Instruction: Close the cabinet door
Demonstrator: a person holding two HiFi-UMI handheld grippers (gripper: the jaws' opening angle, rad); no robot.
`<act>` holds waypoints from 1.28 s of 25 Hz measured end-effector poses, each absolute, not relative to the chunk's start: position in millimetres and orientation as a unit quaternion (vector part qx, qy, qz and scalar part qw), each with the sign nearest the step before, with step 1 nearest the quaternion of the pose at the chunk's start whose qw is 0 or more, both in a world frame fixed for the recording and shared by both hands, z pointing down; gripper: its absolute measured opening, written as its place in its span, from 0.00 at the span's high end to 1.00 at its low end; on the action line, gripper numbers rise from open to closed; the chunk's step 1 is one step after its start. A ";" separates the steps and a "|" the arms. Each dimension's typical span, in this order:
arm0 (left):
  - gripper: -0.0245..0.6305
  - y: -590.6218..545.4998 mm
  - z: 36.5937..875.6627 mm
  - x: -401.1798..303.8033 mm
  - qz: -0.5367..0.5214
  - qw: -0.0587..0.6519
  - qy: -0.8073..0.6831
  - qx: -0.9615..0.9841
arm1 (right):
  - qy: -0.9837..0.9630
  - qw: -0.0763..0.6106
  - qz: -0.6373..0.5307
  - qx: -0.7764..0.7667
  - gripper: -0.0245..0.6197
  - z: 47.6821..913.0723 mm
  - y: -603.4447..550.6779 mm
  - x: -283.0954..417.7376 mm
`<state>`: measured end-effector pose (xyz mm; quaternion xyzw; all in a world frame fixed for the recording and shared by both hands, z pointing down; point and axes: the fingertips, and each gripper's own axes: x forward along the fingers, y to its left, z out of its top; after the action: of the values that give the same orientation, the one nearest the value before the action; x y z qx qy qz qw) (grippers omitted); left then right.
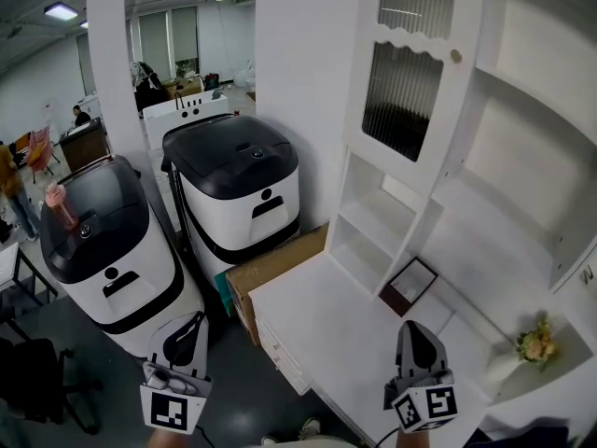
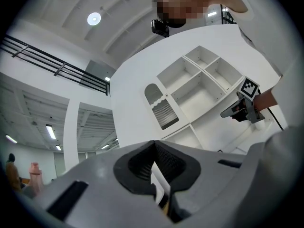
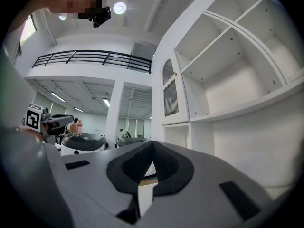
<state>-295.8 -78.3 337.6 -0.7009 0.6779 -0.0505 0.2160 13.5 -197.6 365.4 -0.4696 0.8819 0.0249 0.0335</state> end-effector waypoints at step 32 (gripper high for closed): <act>0.96 -74.3 321.5 -266.1 -0.031 0.224 0.685 -0.692 | 0.900 0.041 0.052 -0.431 0.97 349.6 -204.4 8.0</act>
<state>-266.1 -74.3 321.5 -0.6923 0.6854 -0.0311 0.2238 8.0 -204.4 349.6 -0.4315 0.8997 0.0515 0.0414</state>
